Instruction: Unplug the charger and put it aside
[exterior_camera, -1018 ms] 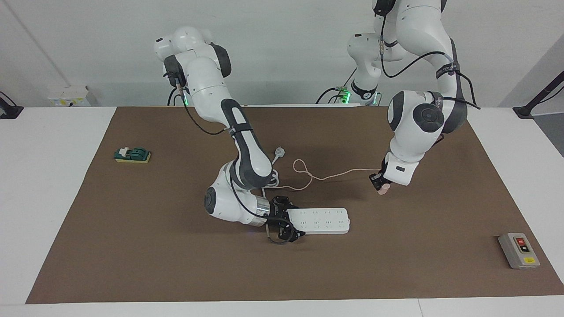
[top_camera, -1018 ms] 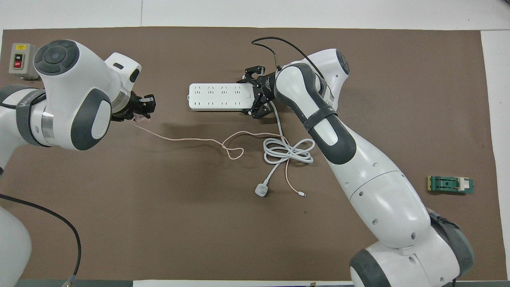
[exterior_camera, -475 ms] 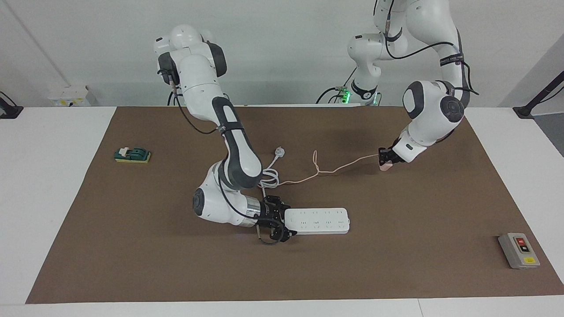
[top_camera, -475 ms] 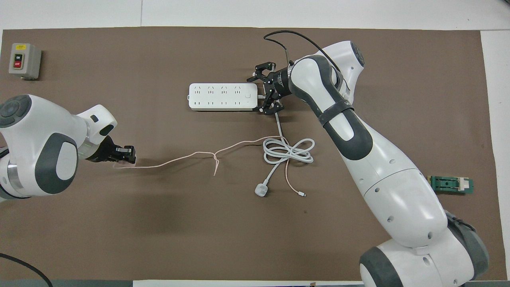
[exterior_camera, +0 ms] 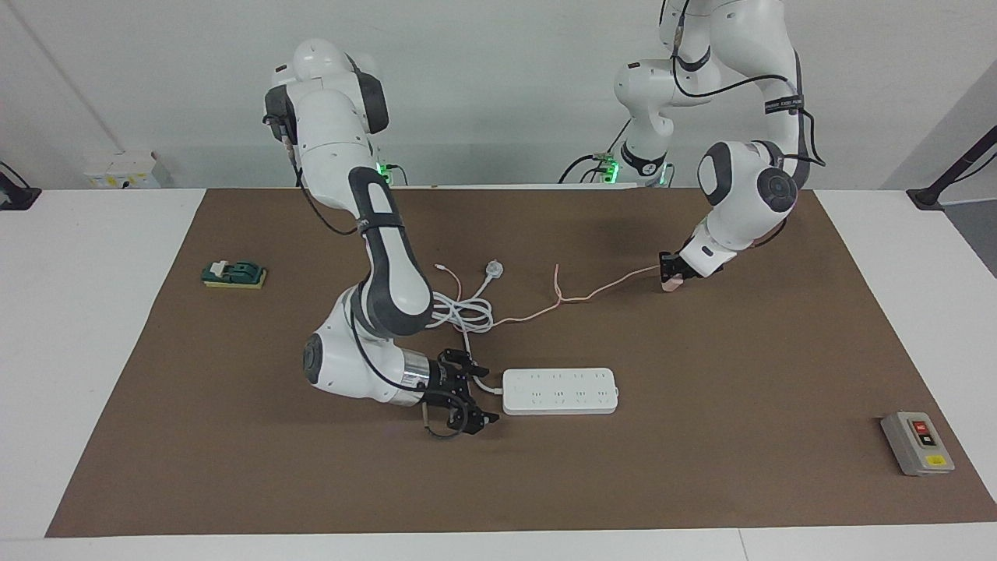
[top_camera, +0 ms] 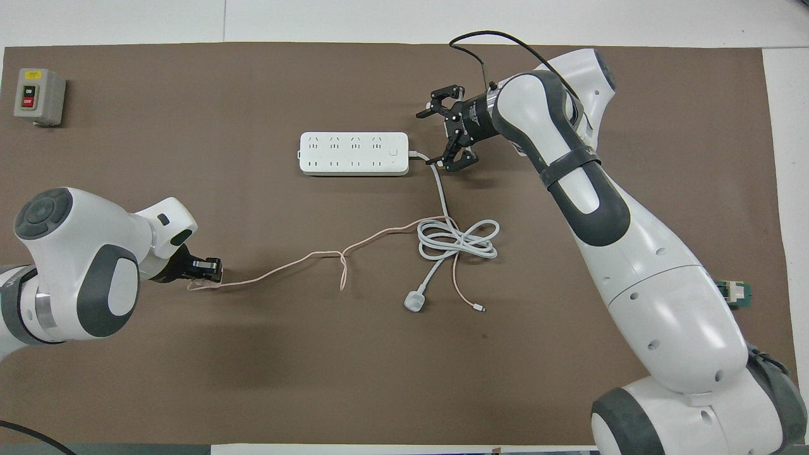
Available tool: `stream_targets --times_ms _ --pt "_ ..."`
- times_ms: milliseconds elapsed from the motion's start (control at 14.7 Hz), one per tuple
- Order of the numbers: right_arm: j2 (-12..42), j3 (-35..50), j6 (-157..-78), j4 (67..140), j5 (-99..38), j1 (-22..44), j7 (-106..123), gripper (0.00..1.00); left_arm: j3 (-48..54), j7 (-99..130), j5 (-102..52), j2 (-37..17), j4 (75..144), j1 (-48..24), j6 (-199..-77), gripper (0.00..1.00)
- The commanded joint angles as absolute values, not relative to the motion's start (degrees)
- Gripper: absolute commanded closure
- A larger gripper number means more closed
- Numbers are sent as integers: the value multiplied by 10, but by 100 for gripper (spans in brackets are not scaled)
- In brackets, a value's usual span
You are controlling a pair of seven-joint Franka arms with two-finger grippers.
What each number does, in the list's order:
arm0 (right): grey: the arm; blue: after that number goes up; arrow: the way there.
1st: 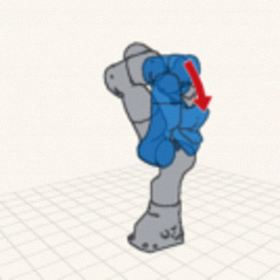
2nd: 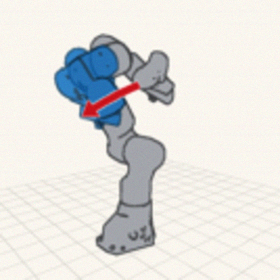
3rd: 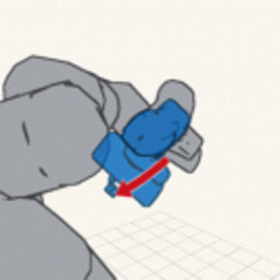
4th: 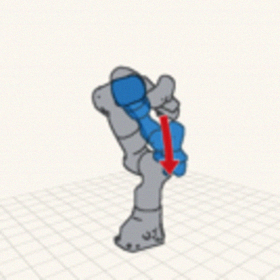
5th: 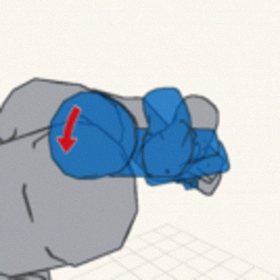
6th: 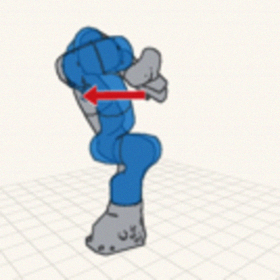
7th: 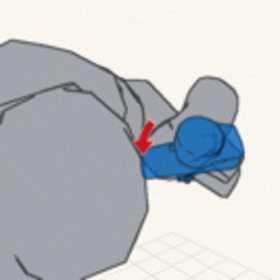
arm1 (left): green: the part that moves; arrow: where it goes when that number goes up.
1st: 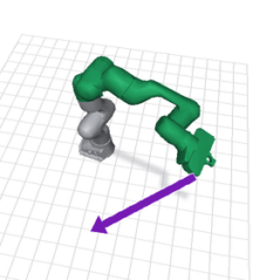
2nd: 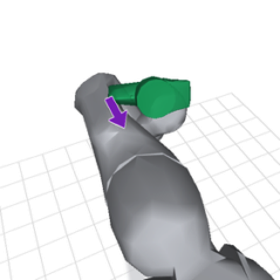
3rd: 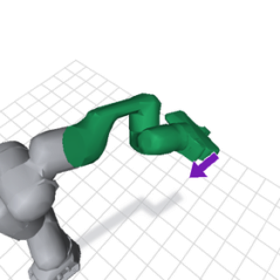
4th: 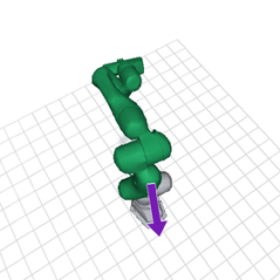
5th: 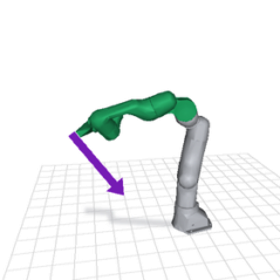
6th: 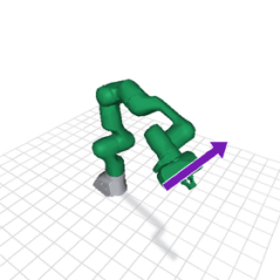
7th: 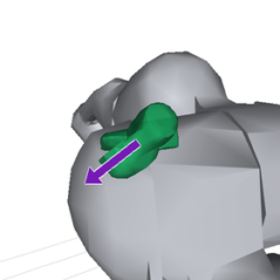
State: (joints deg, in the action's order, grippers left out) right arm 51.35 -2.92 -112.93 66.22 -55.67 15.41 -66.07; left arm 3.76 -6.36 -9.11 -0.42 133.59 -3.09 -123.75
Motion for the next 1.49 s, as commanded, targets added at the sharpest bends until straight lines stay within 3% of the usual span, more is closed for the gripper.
stream_targets --times_ms 0,136,204,543,814,1425 --pt "476 -28 -1108 687 -533 137 -654 0 33 -107 -100 28 1377 -19 -1256 85" --pt "450 -42 -1096 690 -500 137 -657 0 32 -109 -100 28 1376 10 -1252 11" --pt "436 -47 -1083 692 -482 137 -657 0 32 -110 -99 27 1374 16 -1252 0" --pt "374 -79 -1029 691 -406 136 -651 0 31 -122 -98 18 1326 66 -1247 0" --pt "317 -79 -987 692 -303 135 -624 0 31 -117 -95 19 1241 72 -1159 0" --pt "222 -80 -882 692 -146 83 -240 0 37 3 -26 40 1081 62 -1042 0"
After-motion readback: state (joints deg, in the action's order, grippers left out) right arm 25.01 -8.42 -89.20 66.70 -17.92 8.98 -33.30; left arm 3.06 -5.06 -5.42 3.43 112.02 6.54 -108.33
